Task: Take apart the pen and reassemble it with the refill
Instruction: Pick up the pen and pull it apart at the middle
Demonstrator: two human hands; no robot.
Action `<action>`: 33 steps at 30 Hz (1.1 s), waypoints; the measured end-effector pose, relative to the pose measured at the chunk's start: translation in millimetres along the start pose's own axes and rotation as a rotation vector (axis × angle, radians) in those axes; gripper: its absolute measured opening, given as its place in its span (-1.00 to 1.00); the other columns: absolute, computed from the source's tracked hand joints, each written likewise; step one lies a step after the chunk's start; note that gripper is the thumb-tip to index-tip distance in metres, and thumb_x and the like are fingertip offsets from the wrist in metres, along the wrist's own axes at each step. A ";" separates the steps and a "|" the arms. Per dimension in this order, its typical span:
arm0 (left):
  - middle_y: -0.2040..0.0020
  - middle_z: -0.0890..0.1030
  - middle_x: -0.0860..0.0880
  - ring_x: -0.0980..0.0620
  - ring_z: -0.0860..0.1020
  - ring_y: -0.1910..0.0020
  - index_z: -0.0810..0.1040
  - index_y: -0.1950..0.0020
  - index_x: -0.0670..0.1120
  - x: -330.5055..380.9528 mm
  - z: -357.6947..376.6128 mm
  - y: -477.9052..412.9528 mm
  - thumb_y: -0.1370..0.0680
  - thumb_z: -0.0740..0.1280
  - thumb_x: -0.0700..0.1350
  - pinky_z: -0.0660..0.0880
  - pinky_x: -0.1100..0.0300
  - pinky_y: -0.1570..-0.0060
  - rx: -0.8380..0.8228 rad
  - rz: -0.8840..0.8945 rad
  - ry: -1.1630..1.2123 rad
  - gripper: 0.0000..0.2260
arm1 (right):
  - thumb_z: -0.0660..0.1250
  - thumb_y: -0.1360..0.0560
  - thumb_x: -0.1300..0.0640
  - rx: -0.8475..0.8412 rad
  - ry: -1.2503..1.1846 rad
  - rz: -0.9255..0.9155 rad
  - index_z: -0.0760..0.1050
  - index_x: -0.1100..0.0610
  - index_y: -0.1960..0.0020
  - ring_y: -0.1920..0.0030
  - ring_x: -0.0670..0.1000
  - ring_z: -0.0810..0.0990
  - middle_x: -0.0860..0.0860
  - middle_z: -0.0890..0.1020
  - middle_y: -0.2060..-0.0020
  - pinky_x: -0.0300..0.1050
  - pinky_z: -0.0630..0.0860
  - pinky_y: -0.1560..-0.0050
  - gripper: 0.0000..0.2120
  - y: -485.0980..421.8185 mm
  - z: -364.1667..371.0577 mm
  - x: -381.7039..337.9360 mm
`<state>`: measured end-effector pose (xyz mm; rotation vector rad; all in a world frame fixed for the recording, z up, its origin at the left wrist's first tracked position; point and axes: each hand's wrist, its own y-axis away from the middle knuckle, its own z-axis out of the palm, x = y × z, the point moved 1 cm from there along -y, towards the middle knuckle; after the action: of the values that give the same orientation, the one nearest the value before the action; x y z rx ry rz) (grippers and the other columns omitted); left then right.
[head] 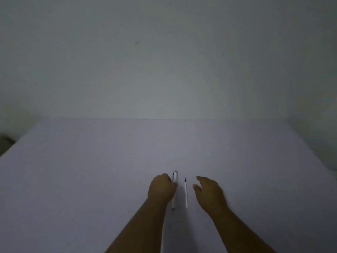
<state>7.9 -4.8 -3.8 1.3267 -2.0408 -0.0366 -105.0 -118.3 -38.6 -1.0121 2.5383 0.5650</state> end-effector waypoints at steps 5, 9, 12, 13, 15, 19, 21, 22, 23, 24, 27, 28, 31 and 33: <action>-0.02 0.63 -0.14 -0.09 0.62 0.03 0.53 -0.05 -0.19 -12.3 30.4 -5.0 -0.49 0.35 -0.04 0.48 0.20 0.16 0.002 -0.102 0.126 -0.75 | 0.23 -0.53 0.04 0.054 -0.035 -0.003 0.51 0.13 -0.26 -0.23 0.16 0.49 0.12 0.60 -0.18 -0.02 0.42 -0.25 -0.66 -6.2 17.4 6.8; 0.01 0.64 -0.16 -0.10 0.62 0.07 0.57 -0.01 -0.16 -15.3 35.1 -12.2 -0.47 0.32 -0.12 0.59 0.15 0.12 0.035 -0.118 0.156 -0.83 | 0.24 -0.53 0.04 0.041 -0.044 0.002 0.55 0.11 -0.16 -0.16 0.13 0.51 0.10 0.63 -0.08 -0.02 0.45 -0.18 -0.73 -13.1 23.4 6.0; -0.01 0.64 -0.13 -0.02 0.57 0.13 0.59 -0.06 -0.15 -16.0 32.7 -13.4 -0.46 0.33 -0.15 0.58 0.16 0.08 0.052 -0.103 0.192 -0.80 | 0.24 -0.53 0.09 0.055 -0.134 0.012 0.58 0.14 -0.04 -0.08 0.14 0.55 0.12 0.65 0.01 0.01 0.50 -0.10 -0.79 -18.6 25.0 0.4; -0.02 0.64 -0.11 0.00 0.55 0.12 0.59 -0.09 -0.15 -16.0 32.4 -13.1 -0.47 0.34 -0.14 0.53 0.20 0.10 0.058 -0.084 0.199 -0.78 | 0.23 -0.53 0.10 0.063 -0.186 0.024 0.58 0.15 -0.01 -0.04 0.13 0.57 0.12 0.65 0.04 0.01 0.52 -0.07 -0.81 -20.1 24.2 -3.0; 0.00 0.64 -0.07 0.04 0.54 0.10 0.59 -0.10 -0.13 -15.3 31.6 -11.2 -0.47 0.35 -0.12 0.44 0.25 0.13 0.075 -0.028 0.194 -0.77 | 0.24 -0.53 0.09 0.059 -0.317 0.082 0.59 0.17 0.01 0.00 0.11 0.60 0.09 0.66 0.07 -0.03 0.52 -0.03 -0.79 -21.9 19.3 -13.1; 0.22 0.55 0.09 0.13 0.49 0.25 0.61 -0.02 -0.09 -8.4 31.4 -2.4 -0.46 0.38 -0.08 0.35 0.39 0.33 0.054 0.097 0.172 -0.82 | 0.33 -0.48 -0.02 0.037 -0.613 0.256 0.61 0.22 0.05 0.20 0.03 0.53 0.00 0.58 0.29 -0.12 0.41 0.13 -0.71 -30.3 11.4 -24.8; 0.31 0.52 0.15 0.16 0.50 0.35 0.61 0.04 -0.09 -4.1 32.8 0.8 -0.45 0.39 -0.09 0.41 0.40 0.37 0.015 0.130 0.197 -0.87 | 0.36 -0.46 -0.02 0.024 -0.667 0.292 0.61 0.26 0.16 0.37 -0.01 0.45 -0.01 0.49 0.45 -0.09 0.37 0.19 -0.68 -33.7 8.4 -25.3; 0.34 0.50 0.17 0.17 0.49 0.38 0.60 0.08 -0.07 -2.2 32.4 1.7 -0.45 0.39 -0.10 0.45 0.36 0.36 -0.007 0.135 0.213 -0.91 | 0.36 -0.46 -0.01 0.019 -0.680 0.305 0.60 0.26 0.22 0.42 -0.02 0.42 -0.01 0.46 0.49 -0.07 0.36 0.21 -0.68 -34.9 6.9 -25.4; 0.35 0.49 0.17 0.18 0.49 0.39 0.57 0.12 -0.03 -1.5 32.0 2.1 -0.44 0.40 -0.11 0.46 0.34 0.35 -0.025 0.146 0.213 -0.95 | 0.35 -0.47 0.00 0.029 -0.692 0.321 0.58 0.22 0.31 0.43 -0.01 0.41 -0.01 0.45 0.51 -0.05 0.37 0.21 -0.69 -36.6 5.6 -24.2; 0.35 0.49 0.17 0.18 0.48 0.38 0.54 0.16 0.00 -1.0 31.6 2.2 -0.44 0.40 -0.12 0.44 0.36 0.36 -0.050 0.158 0.186 -0.94 | 0.34 -0.48 0.01 0.055 -0.715 0.352 0.54 0.16 0.38 0.41 0.01 0.44 0.01 0.46 0.51 -0.02 0.39 0.19 -0.68 -38.3 3.3 -22.9; 0.35 0.48 0.15 0.14 0.47 0.31 0.49 0.20 0.03 -7.4 30.7 2.9 -0.41 0.40 -0.14 0.34 0.50 0.47 -0.085 0.176 0.108 -0.89 | 0.32 -0.49 0.05 0.152 -0.857 0.449 0.50 0.06 0.44 0.33 0.09 0.52 0.07 0.56 0.45 0.08 0.53 0.05 -0.67 -45.9 -5.5 -9.4; 0.35 0.47 0.16 0.13 0.48 0.27 0.50 0.19 0.03 -10.9 30.6 2.9 -0.41 0.41 -0.13 0.35 0.49 0.46 -0.073 0.164 0.115 -0.90 | 0.32 -0.49 0.06 0.139 -0.860 0.441 0.50 0.06 0.45 0.34 0.08 0.52 0.10 0.57 0.43 0.06 0.53 0.07 -0.67 -46.6 -9.3 -3.9; 0.26 0.53 0.09 0.15 0.49 0.19 0.61 0.08 -0.03 -18.5 31.2 1.6 -0.41 0.42 -0.11 0.31 0.44 0.29 -0.010 0.133 0.130 -0.90 | 0.32 -0.49 0.05 0.003 -0.633 0.328 0.51 0.08 0.46 0.39 0.05 0.52 0.05 0.56 0.49 -0.10 0.44 0.19 -0.66 -45.6 -10.9 10.0; 0.21 0.54 0.06 0.14 0.49 0.19 0.62 0.00 -0.09 -19.6 32.7 1.0 -0.42 0.41 -0.10 0.33 0.42 0.31 0.018 0.110 0.159 -0.82 | 0.37 -0.45 0.06 -0.073 -0.524 0.324 0.59 0.15 0.33 0.43 -0.02 0.55 0.00 0.58 0.50 -0.18 0.46 0.26 -0.77 -40.2 -3.6 12.1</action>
<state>-6.5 0.9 -38.6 1.1868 -1.9792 0.1326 -85.4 -153.6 -50.3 -0.3933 2.2183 0.8846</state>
